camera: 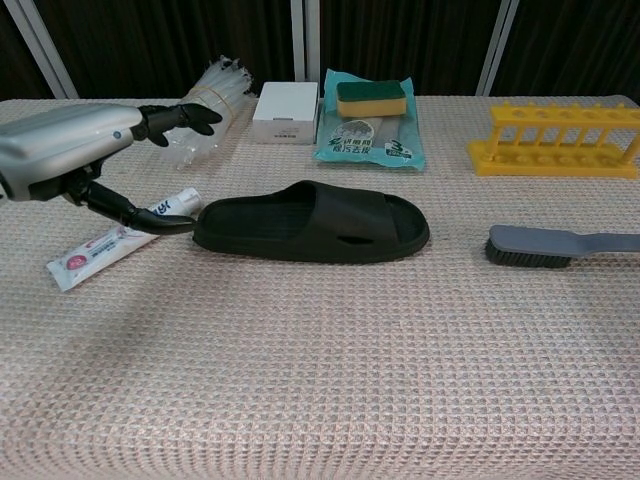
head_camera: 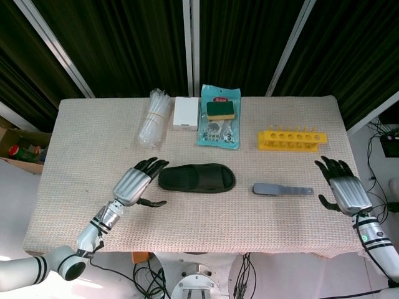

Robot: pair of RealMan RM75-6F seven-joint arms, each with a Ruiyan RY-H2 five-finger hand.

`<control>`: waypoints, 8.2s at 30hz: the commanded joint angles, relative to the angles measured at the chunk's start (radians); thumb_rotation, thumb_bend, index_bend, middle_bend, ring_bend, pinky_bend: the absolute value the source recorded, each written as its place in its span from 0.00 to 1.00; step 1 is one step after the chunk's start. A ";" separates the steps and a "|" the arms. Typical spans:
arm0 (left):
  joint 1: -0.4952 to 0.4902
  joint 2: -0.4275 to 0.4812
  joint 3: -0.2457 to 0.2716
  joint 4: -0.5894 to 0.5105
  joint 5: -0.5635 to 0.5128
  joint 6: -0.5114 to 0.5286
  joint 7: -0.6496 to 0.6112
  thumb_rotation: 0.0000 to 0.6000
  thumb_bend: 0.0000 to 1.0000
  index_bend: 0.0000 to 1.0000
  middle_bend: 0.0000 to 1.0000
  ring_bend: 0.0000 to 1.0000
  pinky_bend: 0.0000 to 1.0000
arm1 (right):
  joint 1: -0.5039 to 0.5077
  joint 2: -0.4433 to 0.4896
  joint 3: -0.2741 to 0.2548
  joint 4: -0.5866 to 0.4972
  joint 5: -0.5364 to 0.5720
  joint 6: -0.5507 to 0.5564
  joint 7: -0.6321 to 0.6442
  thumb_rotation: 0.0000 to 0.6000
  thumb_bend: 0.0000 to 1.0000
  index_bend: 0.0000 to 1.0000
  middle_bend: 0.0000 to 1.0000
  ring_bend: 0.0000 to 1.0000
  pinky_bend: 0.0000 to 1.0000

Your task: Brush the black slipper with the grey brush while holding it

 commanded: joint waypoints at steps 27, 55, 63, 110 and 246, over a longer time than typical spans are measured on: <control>-0.148 -0.189 -0.087 0.202 -0.199 -0.240 0.167 0.60 0.12 0.03 0.06 0.06 0.21 | -0.027 -0.155 0.000 0.223 -0.014 -0.063 0.029 1.00 0.33 0.00 0.02 0.00 0.04; -0.225 -0.270 -0.105 0.309 -0.295 -0.292 0.147 1.00 0.29 0.09 0.14 0.13 0.28 | 0.060 -0.242 0.038 0.217 0.044 -0.162 -0.103 1.00 0.38 0.10 0.17 0.05 0.19; -0.225 -0.281 -0.096 0.318 -0.284 -0.274 0.143 1.00 0.29 0.17 0.21 0.18 0.33 | 0.074 -0.275 0.050 0.225 0.054 -0.161 -0.113 1.00 0.38 0.15 0.20 0.09 0.24; -0.229 -0.284 -0.078 0.327 -0.268 -0.262 0.120 1.00 0.29 0.23 0.27 0.21 0.36 | 0.164 -0.412 0.065 0.197 0.323 -0.174 -0.390 1.00 0.37 0.49 0.53 0.41 0.49; -0.223 -0.263 -0.084 0.329 -0.212 -0.257 -0.030 1.00 0.29 0.25 0.28 0.22 0.36 | 0.257 -1.037 0.267 0.755 -0.030 0.127 -0.173 1.00 0.97 1.00 1.00 1.00 1.00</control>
